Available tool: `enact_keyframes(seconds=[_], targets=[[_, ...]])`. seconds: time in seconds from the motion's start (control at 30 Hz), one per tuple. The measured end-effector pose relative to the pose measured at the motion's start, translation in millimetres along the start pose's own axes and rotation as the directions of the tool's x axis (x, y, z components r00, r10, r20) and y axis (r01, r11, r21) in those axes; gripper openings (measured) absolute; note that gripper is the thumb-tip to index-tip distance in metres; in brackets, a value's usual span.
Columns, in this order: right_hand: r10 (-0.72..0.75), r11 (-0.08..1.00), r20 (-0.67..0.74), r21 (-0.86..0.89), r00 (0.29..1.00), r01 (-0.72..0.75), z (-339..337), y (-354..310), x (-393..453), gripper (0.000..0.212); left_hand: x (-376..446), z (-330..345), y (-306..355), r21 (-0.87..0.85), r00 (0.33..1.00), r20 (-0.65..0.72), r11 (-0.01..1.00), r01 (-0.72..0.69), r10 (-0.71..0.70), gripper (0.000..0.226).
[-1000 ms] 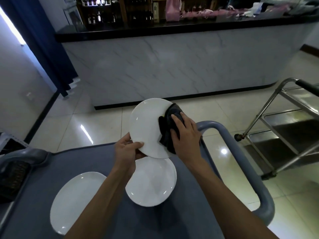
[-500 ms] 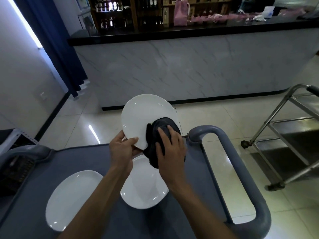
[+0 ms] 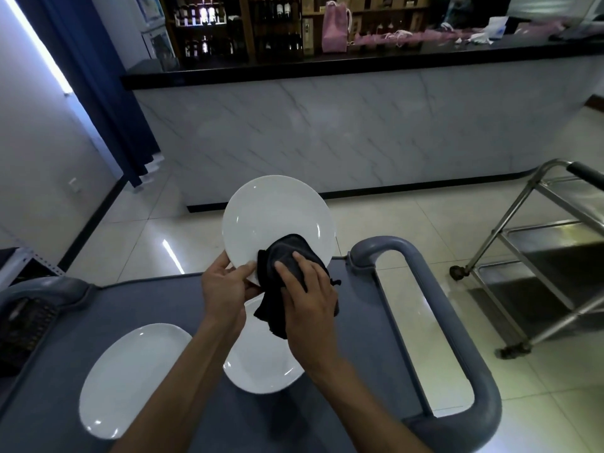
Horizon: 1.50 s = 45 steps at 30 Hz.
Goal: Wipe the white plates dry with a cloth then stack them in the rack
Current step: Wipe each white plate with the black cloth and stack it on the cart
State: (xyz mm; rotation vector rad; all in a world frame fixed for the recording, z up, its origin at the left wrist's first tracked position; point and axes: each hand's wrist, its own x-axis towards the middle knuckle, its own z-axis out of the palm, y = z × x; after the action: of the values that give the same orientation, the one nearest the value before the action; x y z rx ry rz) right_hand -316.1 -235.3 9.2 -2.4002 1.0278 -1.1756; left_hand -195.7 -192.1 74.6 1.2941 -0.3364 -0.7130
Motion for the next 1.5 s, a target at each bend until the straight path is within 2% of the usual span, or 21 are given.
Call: enact_keyframes(seconds=[0.13,0.2,0.4,0.53,0.73,1.07,1.3,1.5], targets=[[0.054,0.998,-0.014,-0.009,0.998,-0.054,-7,9,5,0.046,-2,-4,-2,0.035,1.0,0.02,0.999,-0.024,0.023,0.039],[0.065,0.997,-0.009,-0.031,0.998,-0.065,-10,12,10,0.05,-4,-6,-3,0.049,0.999,0.02,0.998,-0.035,0.034,0.038],[0.048,0.993,-0.032,-0.104,0.998,-0.051,-19,26,35,0.056,-6,-17,-3,0.05,0.998,0.054,0.998,-0.029,0.027,0.038],[0.027,0.993,-0.058,-0.114,0.998,-0.034,-27,32,59,0.048,-7,-28,-2,0.053,0.995,0.097,0.998,-0.015,0.01,0.038],[-0.026,0.989,-0.052,-0.146,0.998,0.019,-28,28,84,0.048,-7,-40,-3,0.099,0.987,0.155,0.995,0.016,-0.031,0.036],[-0.184,0.982,0.011,-0.052,0.983,0.184,-18,2,80,0.047,-18,-45,-5,0.161,0.968,0.238,0.986,0.042,-0.08,0.046],[-0.368,0.929,0.087,-0.015,0.926,0.37,-11,-11,64,0.049,-22,-50,-4,0.166,0.969,0.238,0.986,0.032,-0.072,0.046],[-0.408,0.913,0.093,0.019,0.908,0.408,-10,-12,48,0.048,-23,-52,-2,0.19,0.971,0.231,0.982,0.022,-0.066,0.041]])
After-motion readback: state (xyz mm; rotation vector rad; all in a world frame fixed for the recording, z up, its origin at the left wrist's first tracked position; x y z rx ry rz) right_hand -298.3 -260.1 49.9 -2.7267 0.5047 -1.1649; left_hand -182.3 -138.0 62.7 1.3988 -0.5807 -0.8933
